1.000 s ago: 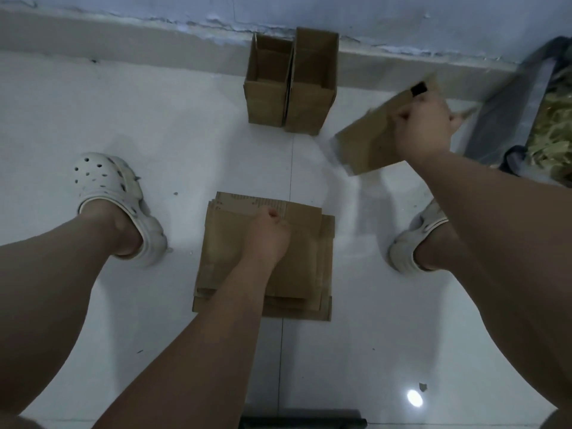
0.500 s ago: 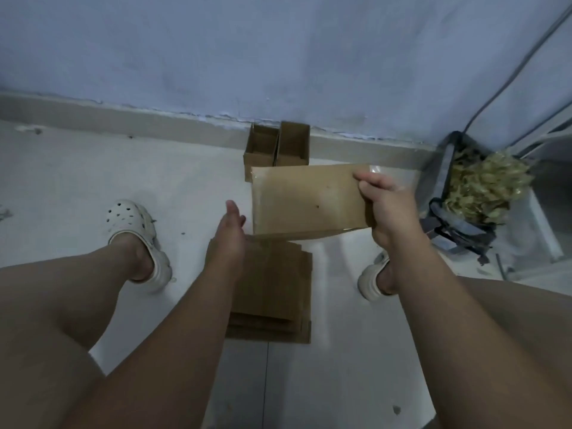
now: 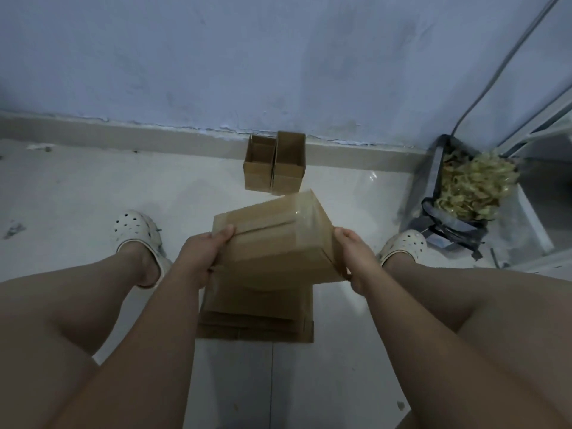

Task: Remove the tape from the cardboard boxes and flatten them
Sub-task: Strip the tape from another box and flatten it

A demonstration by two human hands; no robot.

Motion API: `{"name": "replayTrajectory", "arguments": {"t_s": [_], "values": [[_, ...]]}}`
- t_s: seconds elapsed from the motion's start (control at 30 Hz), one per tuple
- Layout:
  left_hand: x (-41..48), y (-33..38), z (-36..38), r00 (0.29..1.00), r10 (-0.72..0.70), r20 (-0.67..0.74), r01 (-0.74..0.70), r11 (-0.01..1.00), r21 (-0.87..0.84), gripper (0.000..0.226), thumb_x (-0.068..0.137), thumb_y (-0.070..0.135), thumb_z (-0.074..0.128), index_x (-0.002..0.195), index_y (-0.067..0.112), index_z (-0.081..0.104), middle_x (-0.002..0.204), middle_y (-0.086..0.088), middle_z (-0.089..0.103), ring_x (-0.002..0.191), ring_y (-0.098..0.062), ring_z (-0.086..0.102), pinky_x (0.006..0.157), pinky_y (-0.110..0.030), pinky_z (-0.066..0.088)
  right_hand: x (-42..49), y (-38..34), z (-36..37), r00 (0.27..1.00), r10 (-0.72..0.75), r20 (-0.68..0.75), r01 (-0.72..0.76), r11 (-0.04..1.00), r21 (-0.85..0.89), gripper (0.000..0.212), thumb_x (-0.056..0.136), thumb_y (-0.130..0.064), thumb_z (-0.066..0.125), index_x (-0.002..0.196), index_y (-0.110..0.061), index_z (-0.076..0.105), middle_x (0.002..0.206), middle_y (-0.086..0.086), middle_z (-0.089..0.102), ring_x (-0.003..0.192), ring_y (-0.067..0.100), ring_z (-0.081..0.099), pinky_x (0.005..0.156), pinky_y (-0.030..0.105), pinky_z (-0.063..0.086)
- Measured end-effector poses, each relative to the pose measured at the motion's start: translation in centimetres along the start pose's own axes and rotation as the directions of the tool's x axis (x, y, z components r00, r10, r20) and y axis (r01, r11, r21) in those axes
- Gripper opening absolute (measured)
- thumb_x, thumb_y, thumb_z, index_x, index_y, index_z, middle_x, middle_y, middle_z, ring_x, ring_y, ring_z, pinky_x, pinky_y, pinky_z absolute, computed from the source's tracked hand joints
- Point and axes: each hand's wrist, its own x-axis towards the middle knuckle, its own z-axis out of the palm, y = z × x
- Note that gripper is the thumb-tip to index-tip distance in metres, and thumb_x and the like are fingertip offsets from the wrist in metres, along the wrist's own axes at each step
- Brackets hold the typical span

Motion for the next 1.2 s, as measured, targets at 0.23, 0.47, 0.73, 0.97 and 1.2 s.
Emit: {"name": "replayTrajectory", "arguments": {"t_s": [0.23,0.47,0.73,0.97,1.2], "values": [[-0.1,-3.3,2.4,0.975,0.178,-0.131,-0.133,0.947,0.293,0.015,0.086,0.028,0.064,0.100,0.024,0.061,0.098,-0.002,0.066,0.090,-0.026,0.064,0.082,-0.048,0.055,1.4,4.4,2.0,0.979,0.112,0.173,-0.119,0.992,0.031,0.043,0.098,-0.046,0.051,0.131,-0.020,0.054,0.136,0.004,0.055,0.104,0.014,0.059,0.074,0.023,0.048],[1.5,-5.8,1.9,0.987,-0.005,-0.158,0.061,0.934,0.353,0.063,0.090,0.052,0.052,0.125,0.000,0.055,0.117,-0.015,0.059,0.090,-0.023,0.052,0.072,-0.031,0.040,3.3,7.3,3.3,0.997,-0.033,-0.070,0.020,0.985,-0.174,0.030,0.093,-0.015,0.061,0.122,-0.012,0.064,0.113,0.004,0.069,0.099,0.022,0.065,0.085,0.038,0.055],[3.7,-6.5,0.9,0.990,0.052,-0.134,0.009,0.908,0.418,0.057,0.090,0.049,0.055,0.117,-0.001,0.061,0.116,-0.017,0.062,0.100,-0.029,0.057,0.093,-0.043,0.046,3.9,7.6,4.6,0.981,-0.118,-0.155,0.073,0.961,-0.267,0.021,0.093,-0.019,0.060,0.114,-0.017,0.062,0.104,0.000,0.066,0.089,0.015,0.059,0.062,0.018,0.040],[3.9,-7.9,1.9,0.972,-0.220,0.080,0.211,0.971,0.108,0.072,0.079,0.056,0.064,0.134,0.014,0.043,0.128,-0.005,0.049,0.108,-0.023,0.050,0.092,-0.036,0.044,4.3,8.1,4.9,0.996,-0.033,-0.078,0.020,0.988,-0.154,0.026,0.102,-0.032,0.046,0.122,-0.018,0.055,0.115,0.001,0.061,0.102,0.018,0.058,0.084,0.029,0.048],[4.3,-8.1,1.6,0.956,-0.276,0.101,0.280,0.960,-0.028,0.046,0.079,0.050,0.067,0.111,0.022,0.050,0.099,0.005,0.058,0.088,-0.013,0.054,0.072,-0.029,0.043,4.3,8.1,4.8,0.983,-0.119,-0.143,0.078,0.961,-0.264,0.028,0.102,-0.027,0.046,0.114,-0.017,0.069,0.089,-0.004,0.066,0.077,0.009,0.057,0.061,0.021,0.039]]}}
